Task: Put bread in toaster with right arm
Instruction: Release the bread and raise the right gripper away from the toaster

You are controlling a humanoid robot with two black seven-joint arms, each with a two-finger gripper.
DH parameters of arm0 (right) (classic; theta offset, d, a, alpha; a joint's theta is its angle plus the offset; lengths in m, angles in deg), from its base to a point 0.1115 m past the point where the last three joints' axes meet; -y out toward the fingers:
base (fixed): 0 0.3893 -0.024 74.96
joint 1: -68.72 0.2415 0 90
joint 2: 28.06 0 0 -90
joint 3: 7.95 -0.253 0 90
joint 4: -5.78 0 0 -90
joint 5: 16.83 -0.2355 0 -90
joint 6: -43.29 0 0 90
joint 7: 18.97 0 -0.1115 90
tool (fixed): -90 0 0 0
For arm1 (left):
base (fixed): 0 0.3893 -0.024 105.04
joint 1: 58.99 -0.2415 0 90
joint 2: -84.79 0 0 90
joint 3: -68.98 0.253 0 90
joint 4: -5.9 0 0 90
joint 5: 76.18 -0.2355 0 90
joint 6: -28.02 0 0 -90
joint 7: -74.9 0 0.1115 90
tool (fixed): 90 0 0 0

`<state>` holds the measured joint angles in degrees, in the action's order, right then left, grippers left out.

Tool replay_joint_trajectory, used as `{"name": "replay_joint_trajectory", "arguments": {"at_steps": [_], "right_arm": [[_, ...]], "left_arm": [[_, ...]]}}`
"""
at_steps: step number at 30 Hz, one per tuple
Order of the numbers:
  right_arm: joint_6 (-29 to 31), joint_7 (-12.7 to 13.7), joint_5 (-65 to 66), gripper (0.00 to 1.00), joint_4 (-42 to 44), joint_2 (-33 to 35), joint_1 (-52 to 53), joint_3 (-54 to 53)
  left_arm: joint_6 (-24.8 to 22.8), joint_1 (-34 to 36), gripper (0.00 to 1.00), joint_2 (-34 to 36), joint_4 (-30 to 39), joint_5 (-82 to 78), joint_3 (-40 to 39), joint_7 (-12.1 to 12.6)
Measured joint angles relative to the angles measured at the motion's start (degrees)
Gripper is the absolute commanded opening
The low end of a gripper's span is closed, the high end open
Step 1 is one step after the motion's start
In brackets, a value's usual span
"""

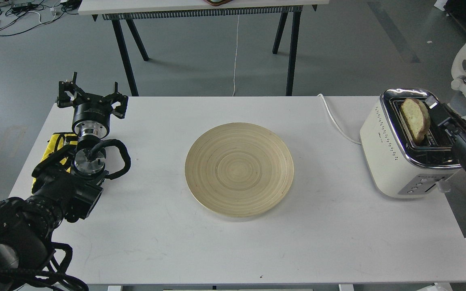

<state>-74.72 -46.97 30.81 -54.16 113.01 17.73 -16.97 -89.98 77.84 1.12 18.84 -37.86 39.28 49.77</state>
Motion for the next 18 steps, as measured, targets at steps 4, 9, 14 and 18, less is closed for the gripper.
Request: {"name": "replay_joint_trajectory", "arguments": {"at_steps": [4,9,14,18], "right_arm": [[0.0,0.0,-0.2,0.94,-1.1,0.1,1.8,-0.4],[3.1,0.0,-6.2,0.94,-6.6,1.5,3.0,-5.6],[12.1,0.0,-18.7,0.94,-7.9,1.3,2.8,-15.0],[16.8,0.0,-26.3,0.94,-7.8,-4.2,2.5,-19.6]], "left_arm": [[0.0,0.0,1.0,0.0,0.0,0.0,0.0,0.0],[0.0,0.0,1.0,0.0,0.0,0.0,0.0,0.0],[0.0,0.0,1.0,0.0,0.0,0.0,0.0,0.0],[0.0,0.0,1.0,0.0,0.0,0.0,0.0,0.0]]}}
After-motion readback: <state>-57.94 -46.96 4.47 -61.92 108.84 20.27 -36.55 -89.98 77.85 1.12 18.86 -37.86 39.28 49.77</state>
